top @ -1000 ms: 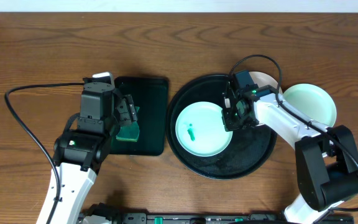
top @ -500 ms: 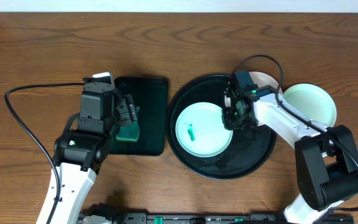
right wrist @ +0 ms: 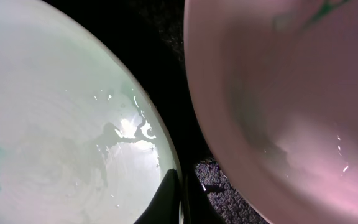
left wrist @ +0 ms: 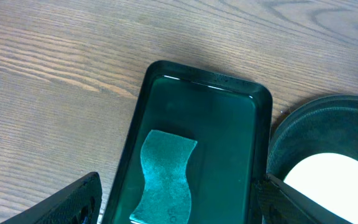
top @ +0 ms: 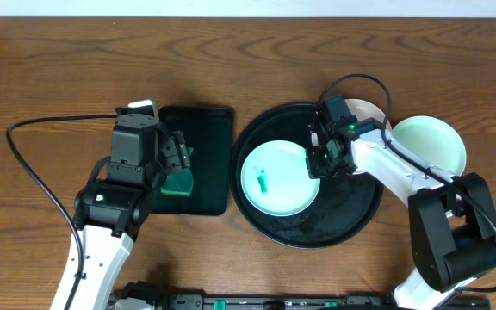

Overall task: Clean dirty plates on tray and stack at the side
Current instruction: 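Lower the left gripper onto the green sponge in the black tray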

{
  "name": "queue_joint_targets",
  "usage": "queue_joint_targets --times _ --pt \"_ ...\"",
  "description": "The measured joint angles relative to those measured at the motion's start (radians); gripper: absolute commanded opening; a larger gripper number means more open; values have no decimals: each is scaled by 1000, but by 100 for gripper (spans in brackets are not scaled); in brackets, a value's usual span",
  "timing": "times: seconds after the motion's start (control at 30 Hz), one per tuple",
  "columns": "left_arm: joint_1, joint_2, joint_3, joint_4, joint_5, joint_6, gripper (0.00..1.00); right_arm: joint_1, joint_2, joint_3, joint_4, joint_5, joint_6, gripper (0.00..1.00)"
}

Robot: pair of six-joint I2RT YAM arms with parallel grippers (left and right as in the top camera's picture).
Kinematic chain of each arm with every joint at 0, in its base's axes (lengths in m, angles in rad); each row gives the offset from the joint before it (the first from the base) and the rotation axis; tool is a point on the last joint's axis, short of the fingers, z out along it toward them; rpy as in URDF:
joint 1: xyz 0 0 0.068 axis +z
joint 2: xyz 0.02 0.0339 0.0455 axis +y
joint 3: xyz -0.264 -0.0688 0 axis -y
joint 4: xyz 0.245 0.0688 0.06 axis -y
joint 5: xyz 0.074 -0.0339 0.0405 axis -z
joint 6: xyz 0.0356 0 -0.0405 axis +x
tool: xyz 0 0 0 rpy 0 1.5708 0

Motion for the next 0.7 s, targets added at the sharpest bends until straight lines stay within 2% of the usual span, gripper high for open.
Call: queue_joint_targets --times 0.37,0.7 --pt "0 0 0 0 0 0 80 7 -1 6 -56 57 116 1" --pt "0 0 0 0 0 0 80 8 -1 6 -58 64 133 1"
